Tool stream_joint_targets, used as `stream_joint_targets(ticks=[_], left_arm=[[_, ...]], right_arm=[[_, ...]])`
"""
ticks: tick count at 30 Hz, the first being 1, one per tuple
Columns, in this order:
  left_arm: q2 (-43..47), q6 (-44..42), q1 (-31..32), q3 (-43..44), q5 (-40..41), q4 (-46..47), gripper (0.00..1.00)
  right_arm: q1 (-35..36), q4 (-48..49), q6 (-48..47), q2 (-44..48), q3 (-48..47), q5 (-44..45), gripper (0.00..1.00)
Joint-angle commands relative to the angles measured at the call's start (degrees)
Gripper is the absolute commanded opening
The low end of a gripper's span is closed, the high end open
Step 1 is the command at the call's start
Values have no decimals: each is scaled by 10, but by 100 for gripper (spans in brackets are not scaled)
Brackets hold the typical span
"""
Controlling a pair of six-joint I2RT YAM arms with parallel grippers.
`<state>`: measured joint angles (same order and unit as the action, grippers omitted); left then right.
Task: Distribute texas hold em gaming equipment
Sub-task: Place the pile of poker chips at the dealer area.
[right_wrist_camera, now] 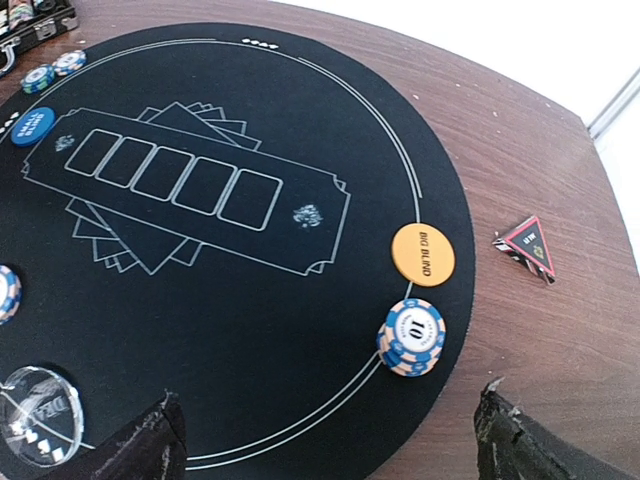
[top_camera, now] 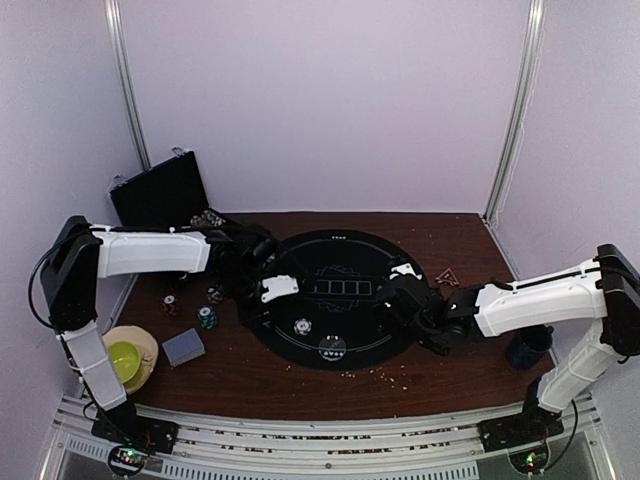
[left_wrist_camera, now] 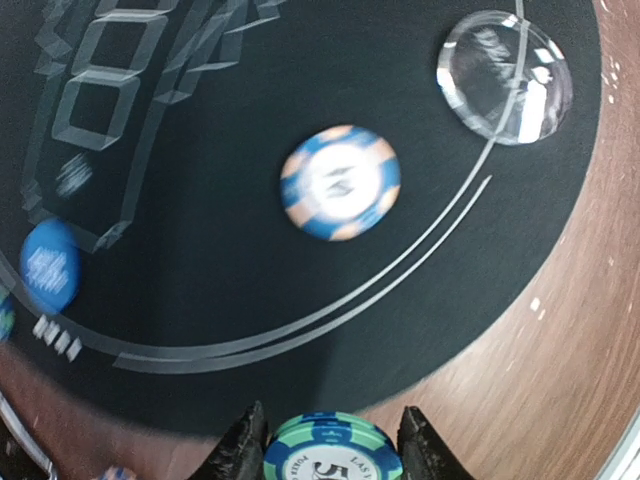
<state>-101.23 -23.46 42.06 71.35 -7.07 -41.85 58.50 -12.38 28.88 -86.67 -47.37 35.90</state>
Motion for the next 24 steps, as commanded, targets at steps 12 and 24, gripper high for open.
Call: stream_joint_targets(ticks=[12,24], left_arm=[[-97,1,53,51,2,28,36],[-129,7,57,72,-1,37,37]], right_arm=[[-20,8,8,13,10,12,100],[-20,6,8,19,11,12,100]])
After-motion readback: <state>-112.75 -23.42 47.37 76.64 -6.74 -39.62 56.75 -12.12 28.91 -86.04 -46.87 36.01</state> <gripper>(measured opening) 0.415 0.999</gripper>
